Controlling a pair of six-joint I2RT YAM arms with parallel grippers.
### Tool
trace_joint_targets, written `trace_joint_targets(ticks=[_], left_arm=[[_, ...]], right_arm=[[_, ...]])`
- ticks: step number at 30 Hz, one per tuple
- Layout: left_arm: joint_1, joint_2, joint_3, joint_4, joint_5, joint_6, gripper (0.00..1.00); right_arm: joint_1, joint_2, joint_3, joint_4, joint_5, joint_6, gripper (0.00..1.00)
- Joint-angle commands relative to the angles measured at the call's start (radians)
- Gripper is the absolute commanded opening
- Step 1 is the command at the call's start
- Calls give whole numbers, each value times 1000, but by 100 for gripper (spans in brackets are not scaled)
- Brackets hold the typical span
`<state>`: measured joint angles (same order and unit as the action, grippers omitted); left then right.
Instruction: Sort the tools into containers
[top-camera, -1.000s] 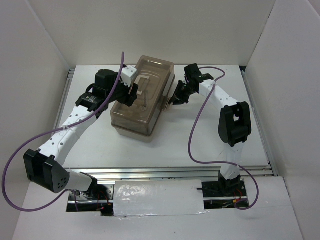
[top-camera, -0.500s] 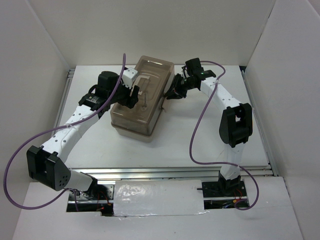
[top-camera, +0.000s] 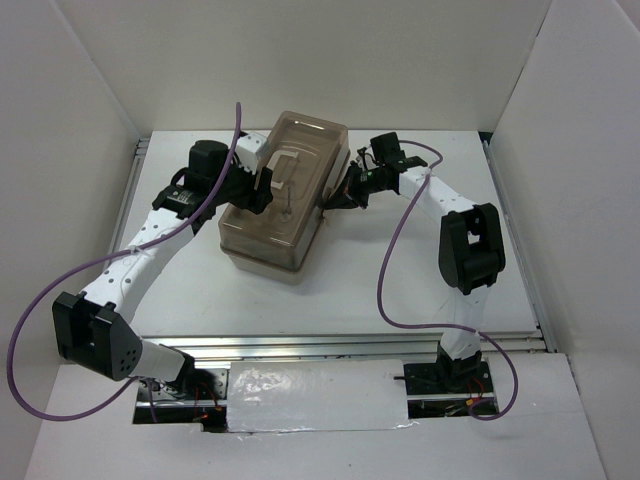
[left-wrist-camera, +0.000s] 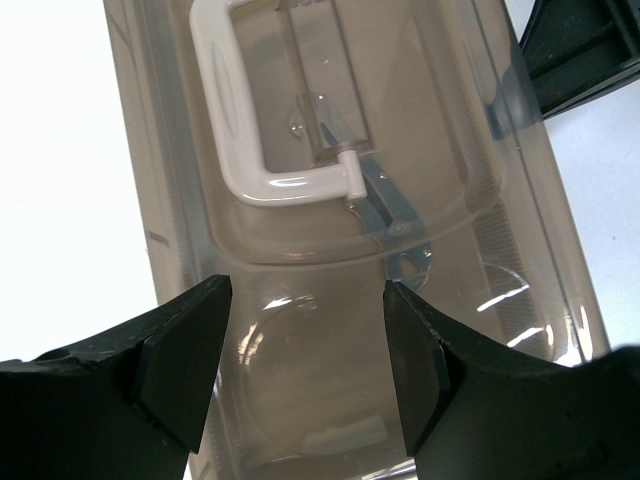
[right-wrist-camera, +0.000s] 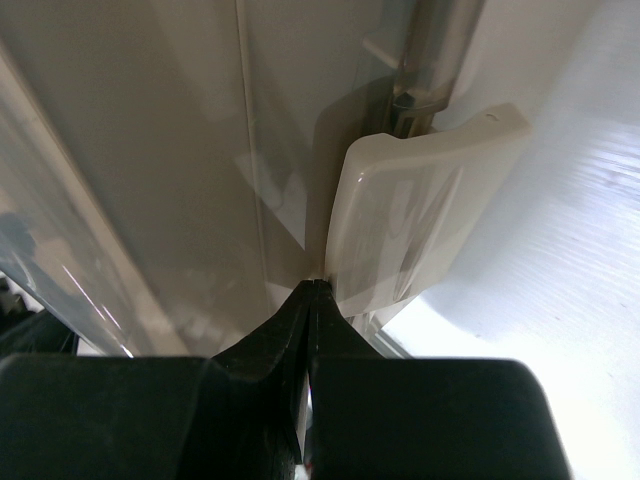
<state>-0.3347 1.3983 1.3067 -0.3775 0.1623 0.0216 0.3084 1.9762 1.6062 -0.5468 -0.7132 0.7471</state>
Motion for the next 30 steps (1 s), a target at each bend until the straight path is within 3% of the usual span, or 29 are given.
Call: trace_joint_targets(ticks=[1,6,11,19,27,30], left_arm=[[8,2,-3,43,32,-12,75],[6,-2,-21,45,45,-12,74],[8,-1,-21,42,49,-12,74],[10,36,-41,37,26,-61,73],[13,48,-52,29,23,-60,73],[16,50,-52,35,20,-64,73]], right_arm=[[11,-4,-58,160,-75,24,1],[-3,7,-153,318,-143,52,6],[-22,24,-221,462,-209,80,18],[-57,12,-276,486,-180,71,28],[-78,-8,-344,542,-209,77,50],[-84,-5,-348,542,-203,81,50]])
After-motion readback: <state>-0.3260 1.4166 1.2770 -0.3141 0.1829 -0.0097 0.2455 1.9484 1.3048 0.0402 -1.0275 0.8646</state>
